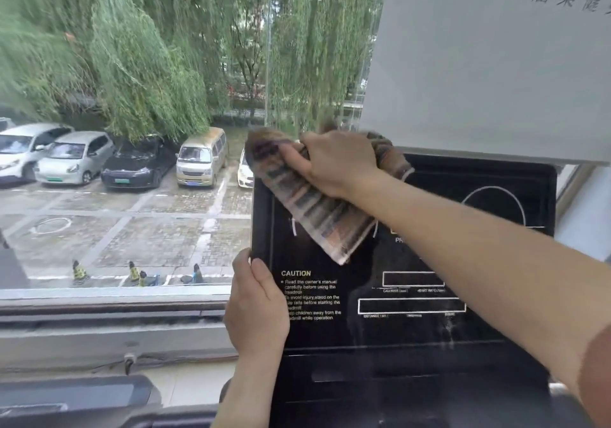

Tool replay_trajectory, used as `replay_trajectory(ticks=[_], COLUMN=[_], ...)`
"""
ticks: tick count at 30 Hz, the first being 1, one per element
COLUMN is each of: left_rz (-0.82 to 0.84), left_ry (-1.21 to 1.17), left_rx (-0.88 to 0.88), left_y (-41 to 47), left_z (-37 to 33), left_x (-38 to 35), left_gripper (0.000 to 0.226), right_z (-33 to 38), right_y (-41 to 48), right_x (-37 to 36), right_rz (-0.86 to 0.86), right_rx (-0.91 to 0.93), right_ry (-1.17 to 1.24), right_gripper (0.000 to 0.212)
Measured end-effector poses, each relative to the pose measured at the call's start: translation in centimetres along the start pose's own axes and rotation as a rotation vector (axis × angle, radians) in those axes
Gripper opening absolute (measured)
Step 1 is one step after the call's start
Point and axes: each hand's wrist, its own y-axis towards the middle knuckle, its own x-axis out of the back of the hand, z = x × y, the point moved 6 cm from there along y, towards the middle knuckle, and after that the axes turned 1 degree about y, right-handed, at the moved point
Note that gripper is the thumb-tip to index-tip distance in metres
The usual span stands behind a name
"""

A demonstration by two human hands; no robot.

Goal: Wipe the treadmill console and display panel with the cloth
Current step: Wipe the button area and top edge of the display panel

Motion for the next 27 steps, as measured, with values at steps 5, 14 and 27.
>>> replay_trajectory(ticks=[5,14,27], left_rz=[-0.046,-0.015,-0.066], left_ry=[0.059,0.05,0.106], left_rx=[0.008,0.051,0.073], left_y=[-0.1,-0.3,-1.0], left_z=[-0.3,-0.1,-2.8], left_x=[0.0,0.1,-0.4], left_gripper=[0.057,0.042,0.046], right_z=[1.9,-6.0,1.8], right_y=[4.1,-2.6,-3.0], right_x=[-1.0,-0.7,-1.9], right_rz=[0.177,-0.113,-0.203], right_rx=[-0.098,-0.042,-0.063], right_ry=[0.027,0.028,0.109], right_gripper=[0.065,0.06,0.053])
